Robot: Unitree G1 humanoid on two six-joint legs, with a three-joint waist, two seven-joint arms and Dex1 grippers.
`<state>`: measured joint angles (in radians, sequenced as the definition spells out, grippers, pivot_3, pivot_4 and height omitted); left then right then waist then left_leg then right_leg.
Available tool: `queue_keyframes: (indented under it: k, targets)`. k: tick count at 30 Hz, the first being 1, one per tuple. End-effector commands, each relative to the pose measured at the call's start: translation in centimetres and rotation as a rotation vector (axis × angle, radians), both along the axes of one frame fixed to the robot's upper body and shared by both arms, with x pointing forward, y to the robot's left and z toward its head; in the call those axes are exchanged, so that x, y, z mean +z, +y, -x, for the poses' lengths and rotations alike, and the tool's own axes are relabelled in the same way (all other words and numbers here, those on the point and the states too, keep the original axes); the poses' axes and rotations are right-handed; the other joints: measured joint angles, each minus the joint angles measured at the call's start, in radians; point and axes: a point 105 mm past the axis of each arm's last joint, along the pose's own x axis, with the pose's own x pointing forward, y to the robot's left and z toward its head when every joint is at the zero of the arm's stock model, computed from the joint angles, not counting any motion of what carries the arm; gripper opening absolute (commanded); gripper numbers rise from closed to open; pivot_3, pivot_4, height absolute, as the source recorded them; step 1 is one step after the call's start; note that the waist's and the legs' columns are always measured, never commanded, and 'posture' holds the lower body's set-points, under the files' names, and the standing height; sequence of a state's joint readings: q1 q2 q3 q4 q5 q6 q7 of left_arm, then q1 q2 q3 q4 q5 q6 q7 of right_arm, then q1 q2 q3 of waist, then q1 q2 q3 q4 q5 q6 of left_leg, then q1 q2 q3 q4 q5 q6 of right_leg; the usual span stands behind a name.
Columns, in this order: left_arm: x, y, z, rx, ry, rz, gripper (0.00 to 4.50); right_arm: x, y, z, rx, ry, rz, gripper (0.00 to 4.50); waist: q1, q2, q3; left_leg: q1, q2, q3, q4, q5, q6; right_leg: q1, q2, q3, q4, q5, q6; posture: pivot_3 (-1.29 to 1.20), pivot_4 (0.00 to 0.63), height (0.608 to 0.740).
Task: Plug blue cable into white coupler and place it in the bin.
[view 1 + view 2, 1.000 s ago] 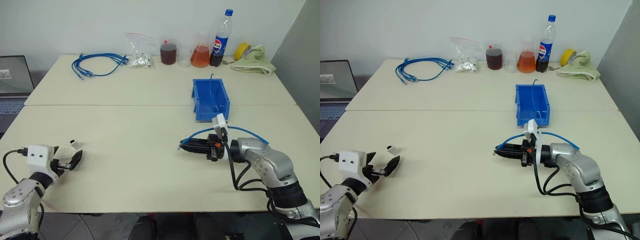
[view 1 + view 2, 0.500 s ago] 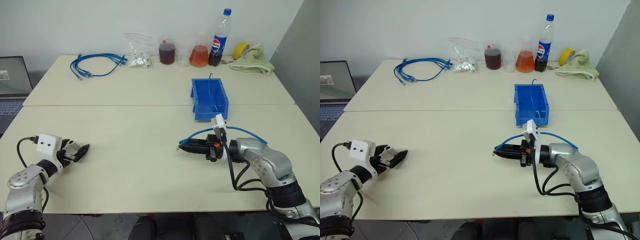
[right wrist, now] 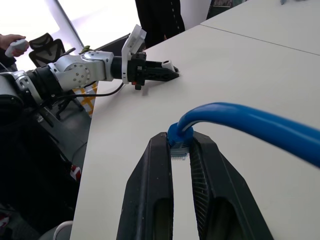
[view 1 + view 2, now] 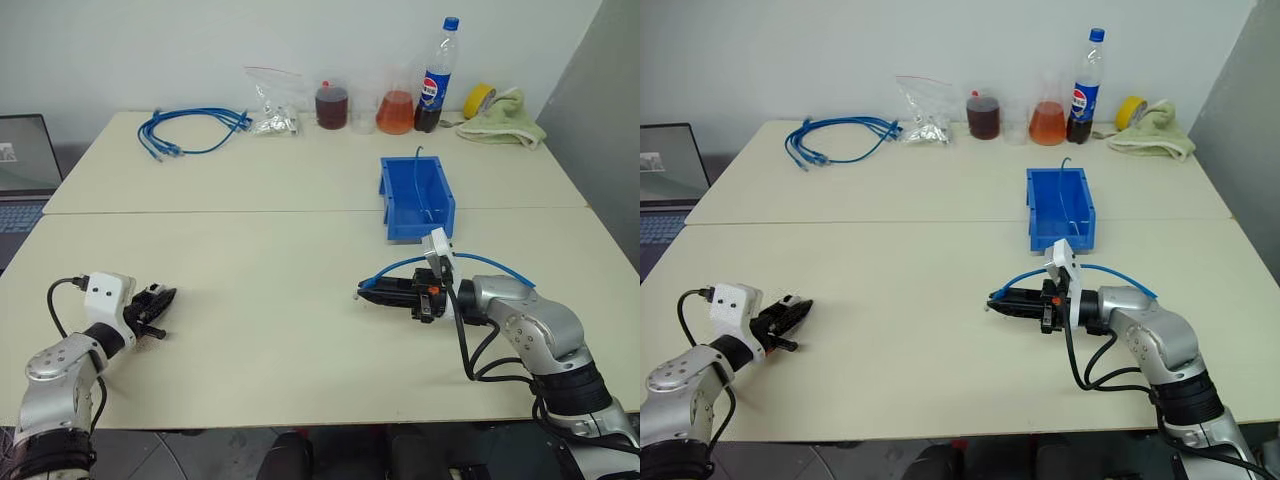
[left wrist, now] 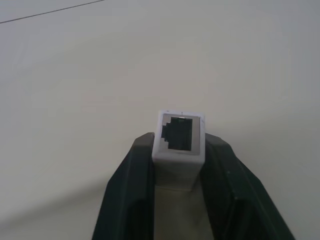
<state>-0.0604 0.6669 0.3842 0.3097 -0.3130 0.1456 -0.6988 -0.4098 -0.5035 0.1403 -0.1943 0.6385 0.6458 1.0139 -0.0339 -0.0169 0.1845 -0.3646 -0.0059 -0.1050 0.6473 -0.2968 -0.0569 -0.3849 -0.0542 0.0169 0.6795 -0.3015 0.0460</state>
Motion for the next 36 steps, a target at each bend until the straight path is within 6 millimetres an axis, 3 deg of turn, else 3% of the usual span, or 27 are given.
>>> queue_keyframes:
  k: [1,9,14,25,36]
  targets:
    - [-0.5,-1.6,1.3,0.013,0.018,0.024,0.61,1.0,-0.1,0.3,0.001,-0.05,-0.005,0.2,0.0,0.0,0.0,0.0,0.0,0.0,0.0,0.0,0.0,0.0,0.0,0.0,0.0,0.0,0.0,0.0,0.15,0.74]
    - [0.3,-9.9,4.3,-0.021,-0.03,0.13,0.61,0.6,-1.6,0.8,-0.008,-0.06,0.044,0.2,0.008,0.0,0.0,-0.001,-0.001,0.001,0.001,0.0,0.0,0.001,-0.003,0.001,-0.002,0.0,0.0,0.0,0.15,0.74]
    - [0.0,-13.1,4.7,-0.011,-0.035,0.197,0.61,0.5,-2.0,0.8,-0.012,-0.059,0.056,0.2,0.007,0.0,0.0,0.0,-0.002,0.001,0.001,0.0,0.0,0.002,0.0,0.0,-0.001,0.0,0.0,0.0,0.15,0.74]
    - [-0.9,-15.5,2.9,0.03,-0.025,0.194,0.61,0.5,-1.7,0.9,-0.004,-0.057,0.056,0.2,0.008,0.0,0.0,0.0,-0.002,0.001,0.002,0.0,0.0,0.003,0.002,-0.001,-0.001,0.0,0.0,0.0,0.15,0.74]
    - [-1.4,-15.9,2.2,0.066,-0.002,0.178,0.61,0.4,-1.9,0.9,-0.013,-0.053,0.056,0.2,0.008,0.0,0.0,0.001,-0.003,0.001,0.003,0.0,0.0,0.005,0.002,-0.001,-0.001,0.0,0.0,0.0,0.15,0.74]
